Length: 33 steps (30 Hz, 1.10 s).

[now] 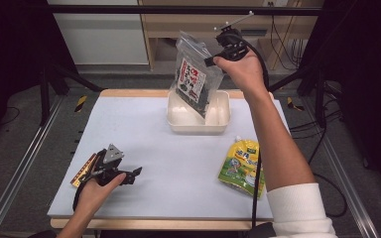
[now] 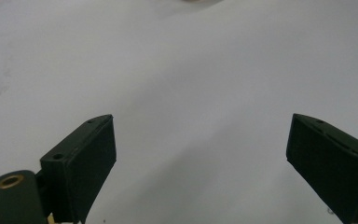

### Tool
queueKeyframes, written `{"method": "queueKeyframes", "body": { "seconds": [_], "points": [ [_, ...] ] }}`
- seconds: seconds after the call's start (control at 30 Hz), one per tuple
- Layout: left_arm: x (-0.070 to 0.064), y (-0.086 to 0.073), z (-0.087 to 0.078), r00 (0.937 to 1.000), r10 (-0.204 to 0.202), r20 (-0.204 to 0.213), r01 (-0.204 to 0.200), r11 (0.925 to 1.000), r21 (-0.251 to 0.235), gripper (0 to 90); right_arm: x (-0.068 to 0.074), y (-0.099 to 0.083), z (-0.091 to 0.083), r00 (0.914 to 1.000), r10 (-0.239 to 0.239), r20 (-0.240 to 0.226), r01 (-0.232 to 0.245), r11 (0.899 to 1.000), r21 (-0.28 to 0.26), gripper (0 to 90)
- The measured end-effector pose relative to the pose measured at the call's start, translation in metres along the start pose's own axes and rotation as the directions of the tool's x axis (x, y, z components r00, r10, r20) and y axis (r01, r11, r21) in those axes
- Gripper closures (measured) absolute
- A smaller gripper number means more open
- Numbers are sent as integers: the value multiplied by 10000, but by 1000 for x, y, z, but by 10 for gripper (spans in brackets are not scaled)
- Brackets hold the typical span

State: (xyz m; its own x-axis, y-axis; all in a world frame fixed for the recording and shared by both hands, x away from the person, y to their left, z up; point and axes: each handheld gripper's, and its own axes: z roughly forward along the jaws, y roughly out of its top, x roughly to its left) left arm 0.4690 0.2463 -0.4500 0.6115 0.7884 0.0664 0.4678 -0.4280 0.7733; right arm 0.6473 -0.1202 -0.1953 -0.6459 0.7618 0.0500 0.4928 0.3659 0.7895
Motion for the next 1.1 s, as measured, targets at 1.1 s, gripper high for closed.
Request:
{"method": "queueKeyframes", "body": {
  "seconds": [1.1],
  "points": [
    [-1, 0, 1, 10000, 87, 45, -88, 9999, 72, 80, -5, -20, 28, 9983, 542, -218, -543, 9985, -69, 877]
  ]
}}
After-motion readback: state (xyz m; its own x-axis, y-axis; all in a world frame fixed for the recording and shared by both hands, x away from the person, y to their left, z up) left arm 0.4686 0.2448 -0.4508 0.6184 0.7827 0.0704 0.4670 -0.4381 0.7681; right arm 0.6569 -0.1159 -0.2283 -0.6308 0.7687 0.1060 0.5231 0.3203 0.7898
